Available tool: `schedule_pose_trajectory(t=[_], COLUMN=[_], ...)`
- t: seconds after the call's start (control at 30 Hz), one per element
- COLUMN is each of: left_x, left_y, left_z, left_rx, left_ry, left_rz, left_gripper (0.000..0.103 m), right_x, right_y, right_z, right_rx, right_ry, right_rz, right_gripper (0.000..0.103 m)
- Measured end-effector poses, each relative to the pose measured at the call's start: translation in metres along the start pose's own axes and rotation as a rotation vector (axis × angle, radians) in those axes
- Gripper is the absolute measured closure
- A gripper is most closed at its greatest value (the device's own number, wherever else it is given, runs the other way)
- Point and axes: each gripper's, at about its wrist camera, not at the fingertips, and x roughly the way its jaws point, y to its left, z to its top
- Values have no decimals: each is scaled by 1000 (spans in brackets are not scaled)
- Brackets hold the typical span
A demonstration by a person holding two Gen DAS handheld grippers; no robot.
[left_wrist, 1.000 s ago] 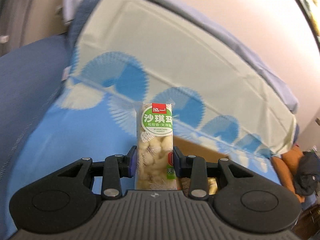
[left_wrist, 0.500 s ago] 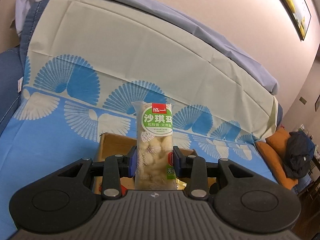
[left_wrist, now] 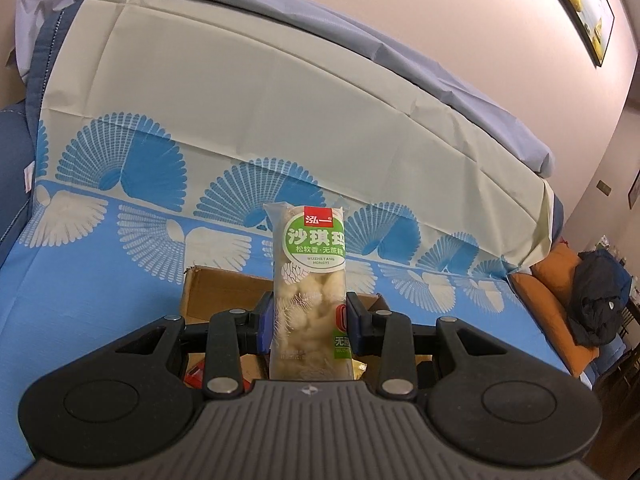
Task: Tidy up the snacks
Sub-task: 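Open both tools to drop the cracker bag and white-green snack into the box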
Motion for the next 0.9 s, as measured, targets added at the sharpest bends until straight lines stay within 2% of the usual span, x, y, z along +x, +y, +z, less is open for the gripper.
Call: schedule_pose_trajectory(t=[0.2,0.27,0.3,0.37,0.5,0.6,0.67,0.8,0.9], left_x=[-2,-2,-3,-9,-38,-68,-88,-126,-145], left_y=[-3,-1,0,3,13,21,25,35,46], left_z=[1,1,1,0,-4,-12,-19,-44,-67], left_rx=[19,17,13,4,6,28,52,109,89], left_ry=[-1,9,18,17,-17,-52,-74,-115,-96], left_rz=[-5,-5,4,5,9,12,16,45,44], left_gripper=[63,62,55,46,29,23,19,16,15], right_x=[-2,0,3,10,11,10,7,-5,-21], right_y=[-3,-3,-3,-2,6,11,15,20,18], right_z=[1,1,0,-3,-6,-9,-12,-17,-18], right_rx=[9,10,14,14,-36,-66,-98,-165,-191], right_ry=[-8,6,28,74,90,104,119,144,150], right_rz=[4,18,29,49,59,71,76,96,90], right_gripper=[48,44,30,10,9,5,1,1,1])
